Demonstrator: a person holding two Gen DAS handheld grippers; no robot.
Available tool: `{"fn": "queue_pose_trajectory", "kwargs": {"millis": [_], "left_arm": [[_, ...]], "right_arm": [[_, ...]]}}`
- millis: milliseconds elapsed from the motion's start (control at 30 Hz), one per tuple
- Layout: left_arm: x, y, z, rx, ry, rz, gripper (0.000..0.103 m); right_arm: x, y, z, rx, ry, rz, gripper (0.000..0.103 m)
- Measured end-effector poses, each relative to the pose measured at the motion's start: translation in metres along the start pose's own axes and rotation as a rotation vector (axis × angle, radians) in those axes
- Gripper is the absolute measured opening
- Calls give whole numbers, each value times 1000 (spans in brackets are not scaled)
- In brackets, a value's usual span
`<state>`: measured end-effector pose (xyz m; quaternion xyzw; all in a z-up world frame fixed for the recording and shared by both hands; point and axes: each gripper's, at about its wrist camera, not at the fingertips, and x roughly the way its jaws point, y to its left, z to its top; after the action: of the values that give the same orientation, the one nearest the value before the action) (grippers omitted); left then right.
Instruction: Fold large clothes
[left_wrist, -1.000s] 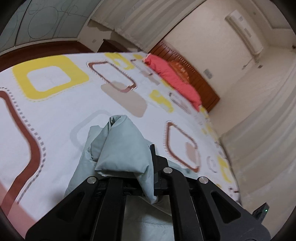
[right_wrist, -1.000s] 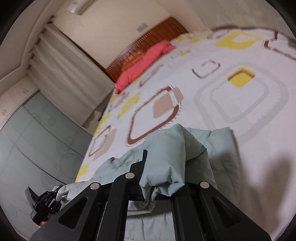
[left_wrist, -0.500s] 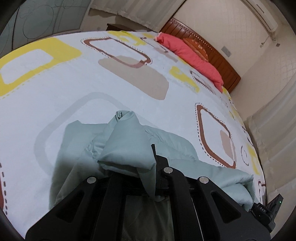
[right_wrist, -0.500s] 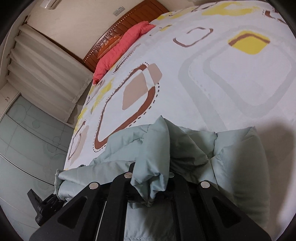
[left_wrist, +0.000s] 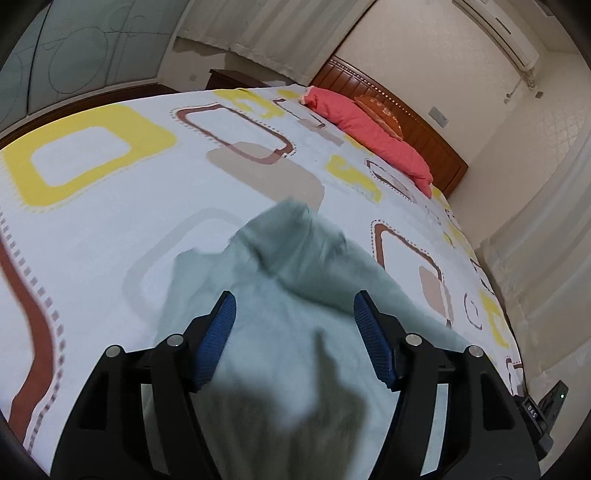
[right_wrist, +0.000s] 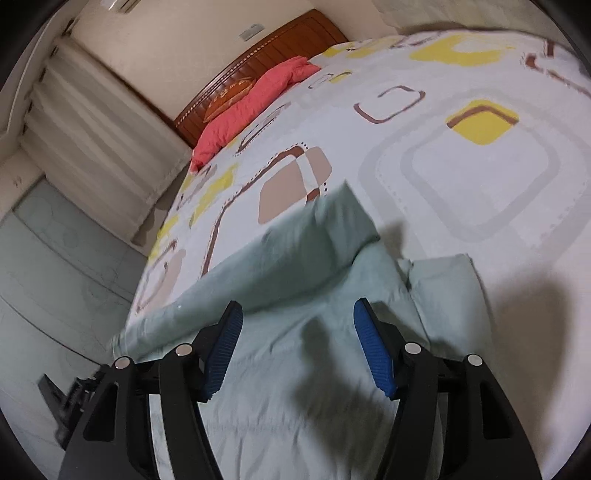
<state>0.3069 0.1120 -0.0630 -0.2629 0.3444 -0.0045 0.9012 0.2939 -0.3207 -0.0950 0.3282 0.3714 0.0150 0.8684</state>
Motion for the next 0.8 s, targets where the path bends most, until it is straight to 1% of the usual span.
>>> {"fn": "queue_pose_trajectory", "kwargs": {"millis": [67,133,233,333,433,533,600,633,700,800], "left_arm": [[-5,1,-7,13,13,-5,66],[-2,-3,-8,46,34,2,66],[6,-11,-1,76,36,13,66],[25,-25,12,132,26,40,66],[42,-33,17,175,25,72,66],[64,-35,16,208,54,107,66],[80,-30,14,203,86,124,66],[86,-28,12,204,98,134,66],[98,-29,9,224,122,142,66],[110,-32,5,261,141,162,67]], "right_arm": [[-1,12,-7,-59,11,-18,62],[5,23,-10,-107,27,-26,62],[18,45,-8,-176,36,-52,62],[40,66,-1,-245,50,-88,62],[60,83,0,-325,57,-134,62],[83,92,-2,-396,85,-184,62],[99,88,-4,-405,107,-225,62],[104,86,-5,-398,115,-231,62],[113,77,-7,-380,131,-234,62],[116,72,-8,-365,136,-224,62]]}}
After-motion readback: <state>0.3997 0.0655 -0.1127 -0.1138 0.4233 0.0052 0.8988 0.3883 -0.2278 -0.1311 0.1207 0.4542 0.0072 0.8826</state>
